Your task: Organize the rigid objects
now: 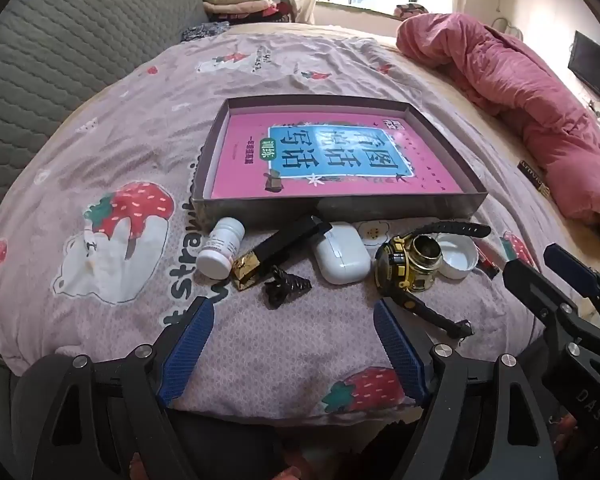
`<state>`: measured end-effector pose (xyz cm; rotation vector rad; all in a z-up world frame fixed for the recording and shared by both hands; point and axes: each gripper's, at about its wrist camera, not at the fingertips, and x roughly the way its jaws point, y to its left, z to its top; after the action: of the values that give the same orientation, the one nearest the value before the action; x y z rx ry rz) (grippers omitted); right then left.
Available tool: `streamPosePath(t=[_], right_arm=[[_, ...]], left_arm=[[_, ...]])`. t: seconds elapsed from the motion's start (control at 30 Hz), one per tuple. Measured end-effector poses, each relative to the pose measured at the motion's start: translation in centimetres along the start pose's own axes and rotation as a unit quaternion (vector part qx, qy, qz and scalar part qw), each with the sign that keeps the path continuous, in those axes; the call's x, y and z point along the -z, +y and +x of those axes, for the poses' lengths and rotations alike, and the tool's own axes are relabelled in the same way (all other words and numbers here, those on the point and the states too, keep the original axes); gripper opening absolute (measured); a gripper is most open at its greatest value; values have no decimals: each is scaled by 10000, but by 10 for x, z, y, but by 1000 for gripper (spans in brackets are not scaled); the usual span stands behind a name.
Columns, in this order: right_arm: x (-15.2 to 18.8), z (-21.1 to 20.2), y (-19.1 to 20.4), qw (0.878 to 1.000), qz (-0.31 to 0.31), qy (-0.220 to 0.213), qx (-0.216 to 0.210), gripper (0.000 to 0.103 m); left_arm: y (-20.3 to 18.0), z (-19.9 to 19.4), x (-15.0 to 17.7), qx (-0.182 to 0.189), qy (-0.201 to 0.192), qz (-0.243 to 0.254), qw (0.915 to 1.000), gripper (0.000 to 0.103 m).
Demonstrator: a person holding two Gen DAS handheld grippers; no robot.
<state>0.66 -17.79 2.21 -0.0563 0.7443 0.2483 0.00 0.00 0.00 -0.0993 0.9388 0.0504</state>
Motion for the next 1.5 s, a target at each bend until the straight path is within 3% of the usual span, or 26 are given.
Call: streamPosePath(t=[0.27, 1.0, 1.5], right_arm=[[0, 4, -4, 9998, 43, 186, -12, 66], [-2, 0, 5, 9997, -243, -24, 17, 66], [-3, 0, 0, 9999, -116, -34, 34, 66]], left_arm=[[7, 1, -3, 63, 5, -187, 9998, 83], [8, -4, -4, 15, -207, -87, 9997, 83], [7, -3, -4, 79, -240, -74, 9997, 83]])
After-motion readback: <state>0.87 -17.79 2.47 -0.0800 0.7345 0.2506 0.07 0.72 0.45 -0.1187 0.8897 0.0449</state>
